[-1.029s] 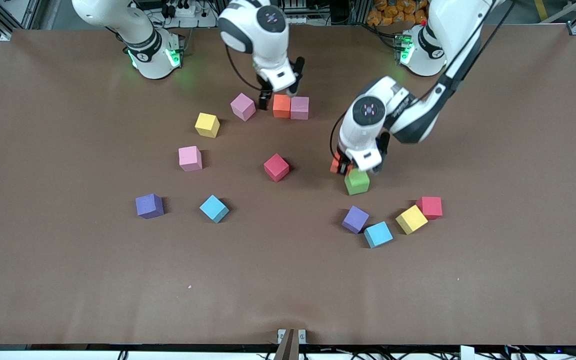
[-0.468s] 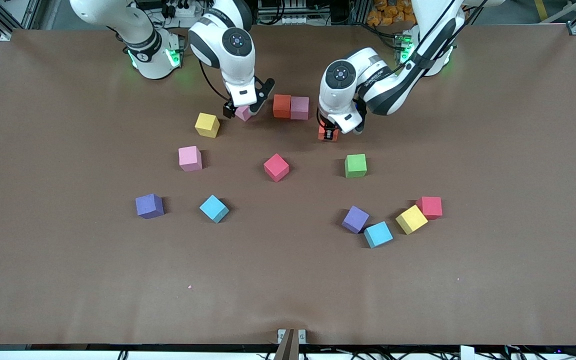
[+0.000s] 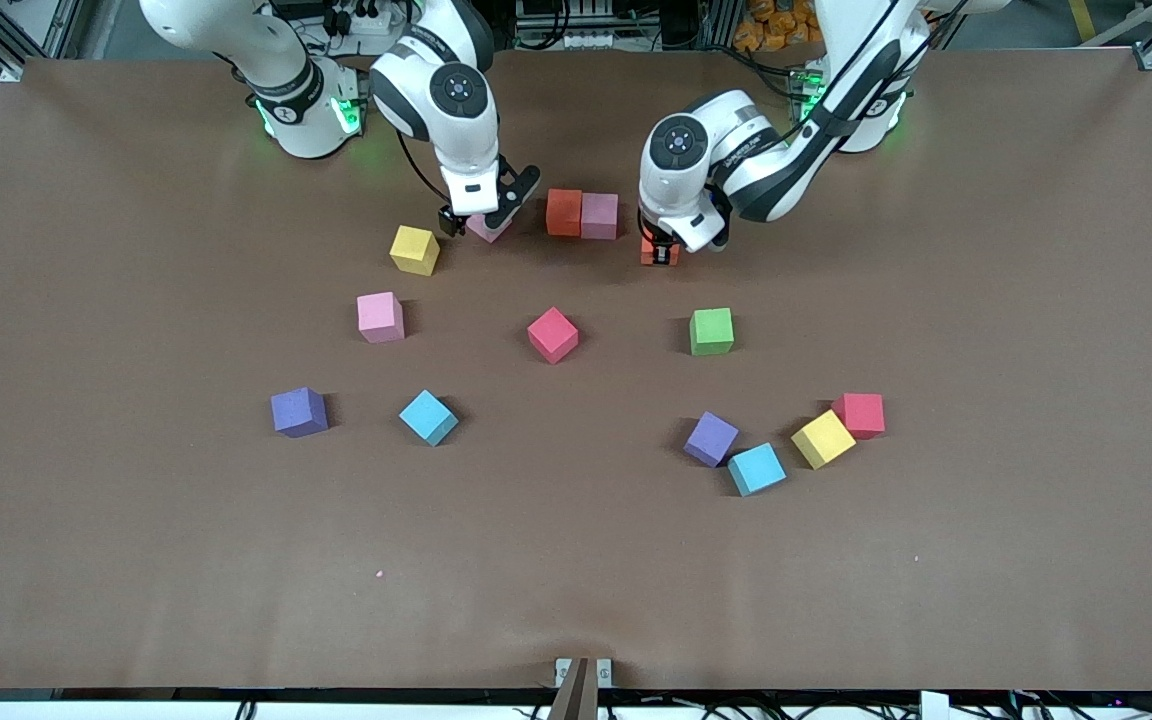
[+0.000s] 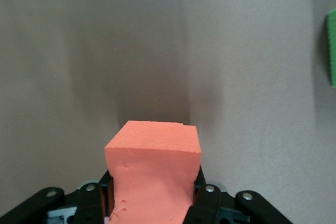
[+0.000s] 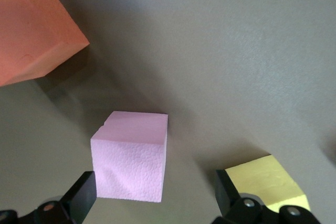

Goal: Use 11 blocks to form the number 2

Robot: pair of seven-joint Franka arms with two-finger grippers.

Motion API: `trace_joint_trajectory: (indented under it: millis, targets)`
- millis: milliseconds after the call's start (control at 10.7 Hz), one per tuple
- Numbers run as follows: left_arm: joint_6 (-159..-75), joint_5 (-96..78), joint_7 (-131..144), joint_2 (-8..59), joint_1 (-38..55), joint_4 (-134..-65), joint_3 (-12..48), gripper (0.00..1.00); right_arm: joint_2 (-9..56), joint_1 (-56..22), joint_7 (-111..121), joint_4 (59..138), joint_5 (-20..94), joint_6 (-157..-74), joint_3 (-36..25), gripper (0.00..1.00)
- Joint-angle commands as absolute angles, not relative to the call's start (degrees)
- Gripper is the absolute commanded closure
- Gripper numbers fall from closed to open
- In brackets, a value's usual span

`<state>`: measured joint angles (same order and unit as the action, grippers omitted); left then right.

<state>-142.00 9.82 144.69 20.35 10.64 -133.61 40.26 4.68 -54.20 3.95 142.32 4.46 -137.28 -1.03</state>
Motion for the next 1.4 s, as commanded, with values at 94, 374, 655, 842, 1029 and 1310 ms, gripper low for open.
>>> trace_joint_trajectory:
  millis: [94, 374, 655, 842, 1029, 1310]
  targets:
    - [-146.7, 8.9, 150.1, 22.8, 13.4, -133.9, 40.6, 0.88, 3.9, -54.8, 3.2, 145.3, 6.5, -141.7, -0.4, 0.0]
    - [-146.9, 9.0, 152.6, 23.1, 14.8, -134.0, 40.7, 0.88, 5.7, -56.8, 2.3, 145.5, 7.6, -144.6, -0.4, 0.0]
    - [-146.9, 9.0, 152.7, 23.1, 14.9, -134.1, 40.7, 0.88, 7.9, -57.0, 1.9, 145.5, 7.6, -146.9, -0.4, 0.0]
    - [-146.8, 9.0, 152.7, 22.8, 16.0, -135.0, 40.7, 0.88, 9.0, -57.0, 1.8, 145.5, 7.6, -147.8, -0.4, 0.0]
    - [-146.8, 9.0, 153.8, 22.8, 16.6, -135.4, 40.7, 0.88, 9.2, -57.0, 1.8, 145.9, 7.6, -147.8, -0.4, 0.0]
    - [-146.8, 9.1, 153.8, 22.8, 17.4, -136.0, 40.7, 0.85, 9.8, -57.7, 1.2, 146.0, 7.6, -147.7, -0.4, 0.05]
